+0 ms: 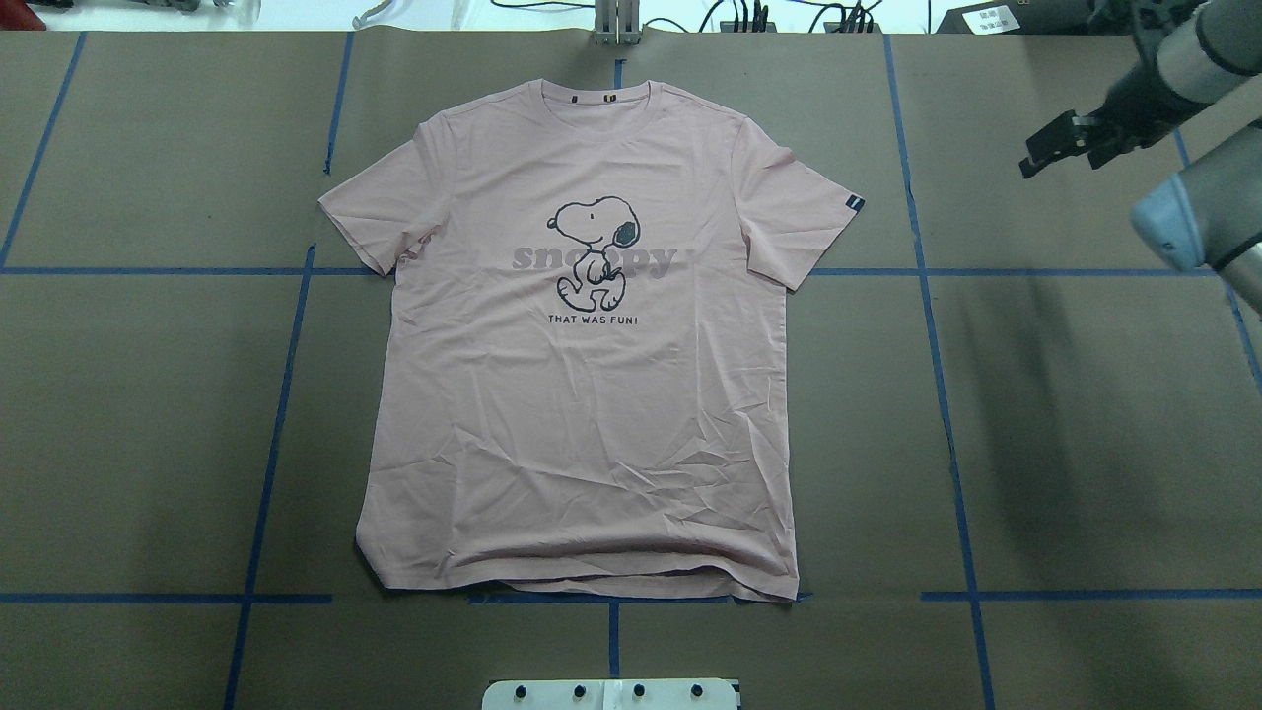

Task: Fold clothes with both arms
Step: 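Move the right gripper down to the sleeve nearest it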

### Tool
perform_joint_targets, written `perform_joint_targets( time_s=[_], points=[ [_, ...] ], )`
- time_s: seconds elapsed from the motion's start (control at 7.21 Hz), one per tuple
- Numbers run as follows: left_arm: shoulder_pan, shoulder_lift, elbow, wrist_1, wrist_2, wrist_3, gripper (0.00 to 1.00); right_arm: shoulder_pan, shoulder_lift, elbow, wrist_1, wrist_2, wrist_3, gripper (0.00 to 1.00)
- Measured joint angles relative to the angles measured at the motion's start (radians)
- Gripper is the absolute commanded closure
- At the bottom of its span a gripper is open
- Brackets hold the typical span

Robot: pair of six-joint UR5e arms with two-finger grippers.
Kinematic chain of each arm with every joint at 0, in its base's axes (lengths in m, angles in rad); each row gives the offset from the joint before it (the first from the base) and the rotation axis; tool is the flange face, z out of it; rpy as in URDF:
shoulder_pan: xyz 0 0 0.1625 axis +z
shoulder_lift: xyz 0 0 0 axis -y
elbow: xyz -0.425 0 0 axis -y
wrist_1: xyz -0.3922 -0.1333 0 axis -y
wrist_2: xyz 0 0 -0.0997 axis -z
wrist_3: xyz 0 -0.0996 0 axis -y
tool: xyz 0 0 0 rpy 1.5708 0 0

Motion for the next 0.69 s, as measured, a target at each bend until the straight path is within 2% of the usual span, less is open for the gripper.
perform_joint_targets(
  time_s=[0.28, 0.42, 0.69],
  points=[
    [0.01, -0.001, -0.002, -0.005, 0.0, -0.033, 0.0, -0.119, 0.111, -0.098, 0.118, -0.122, 0.185, 0.0],
    [0.011, -0.002, -0.004, -0.006, 0.0, -0.036, 0.0, -0.164, 0.133, -0.123, 0.133, -0.171, 0.225, 0.0],
    [0.011, -0.005, -0.006, -0.006, 0.0, -0.038, 0.0, -0.217, 0.144, -0.147, 0.138, -0.209, 0.271, 0.03]
  ],
)
